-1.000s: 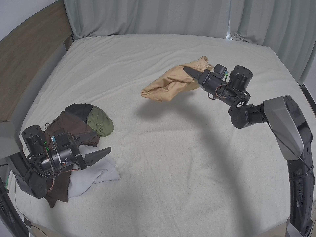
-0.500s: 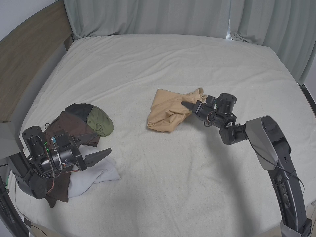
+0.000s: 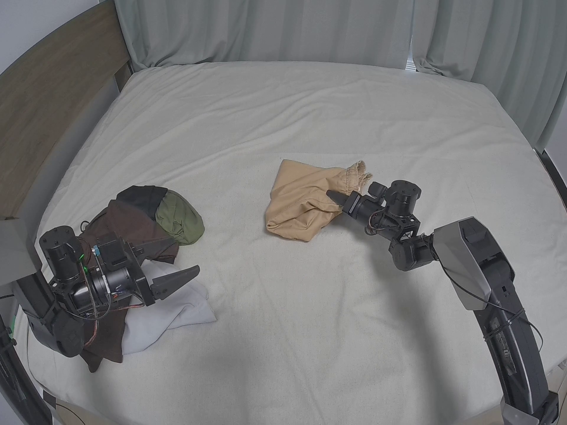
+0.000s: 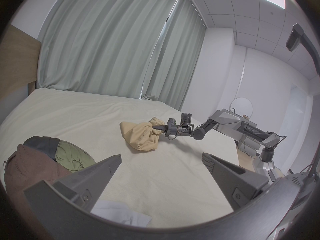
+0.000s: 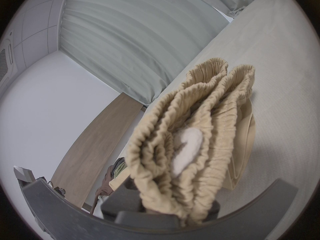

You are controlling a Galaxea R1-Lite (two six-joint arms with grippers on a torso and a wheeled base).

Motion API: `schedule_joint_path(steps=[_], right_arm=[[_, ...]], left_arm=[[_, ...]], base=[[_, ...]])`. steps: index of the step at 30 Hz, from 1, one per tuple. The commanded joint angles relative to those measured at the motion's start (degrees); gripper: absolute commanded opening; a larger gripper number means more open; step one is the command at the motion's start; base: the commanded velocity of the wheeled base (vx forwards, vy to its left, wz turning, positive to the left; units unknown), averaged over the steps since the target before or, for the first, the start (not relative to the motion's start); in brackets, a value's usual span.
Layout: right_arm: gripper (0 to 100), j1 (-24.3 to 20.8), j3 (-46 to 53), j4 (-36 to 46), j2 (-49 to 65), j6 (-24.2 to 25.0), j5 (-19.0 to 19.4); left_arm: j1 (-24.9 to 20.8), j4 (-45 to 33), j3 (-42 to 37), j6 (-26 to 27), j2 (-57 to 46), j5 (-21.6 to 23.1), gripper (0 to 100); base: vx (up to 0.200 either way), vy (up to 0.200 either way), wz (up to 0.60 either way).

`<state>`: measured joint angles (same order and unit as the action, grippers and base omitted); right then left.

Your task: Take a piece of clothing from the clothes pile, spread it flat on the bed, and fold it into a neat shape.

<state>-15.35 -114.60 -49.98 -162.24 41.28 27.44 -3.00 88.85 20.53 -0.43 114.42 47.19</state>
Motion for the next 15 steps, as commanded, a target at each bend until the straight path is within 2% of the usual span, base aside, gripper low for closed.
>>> schedule_joint_path(steps=[1, 5, 10, 15], right_arm=[[0, 0.32, 0.01, -0.47, 0.26, -0.41, -0.63], [0, 0.49, 0.01, -1.43, 0.88, -0.58, -1.07], [0, 0.41, 7.82, -5.57, 3.43, -0.67, -1.07], [0, 0.14, 11.33, -8.2, 3.43, -0.76, -1.16]], left_arm=[[-0.08, 0.01, -0.05, -0.01, 0.1, 0.01, 100], [-0.17, 0.01, -0.14, -0.01, 0.1, 0.01, 100], [-0.52, 0.01, -0.23, 0.08, 0.1, 0.01, 100], [-0.6, 0.1, -0.4, 0.08, 0.1, 0.01, 100]], base=[[0.0, 0.0, 0.0], [0.0, 0.0, 0.0], [0.0, 0.0, 0.0], [0.0, 0.0, 0.0]])
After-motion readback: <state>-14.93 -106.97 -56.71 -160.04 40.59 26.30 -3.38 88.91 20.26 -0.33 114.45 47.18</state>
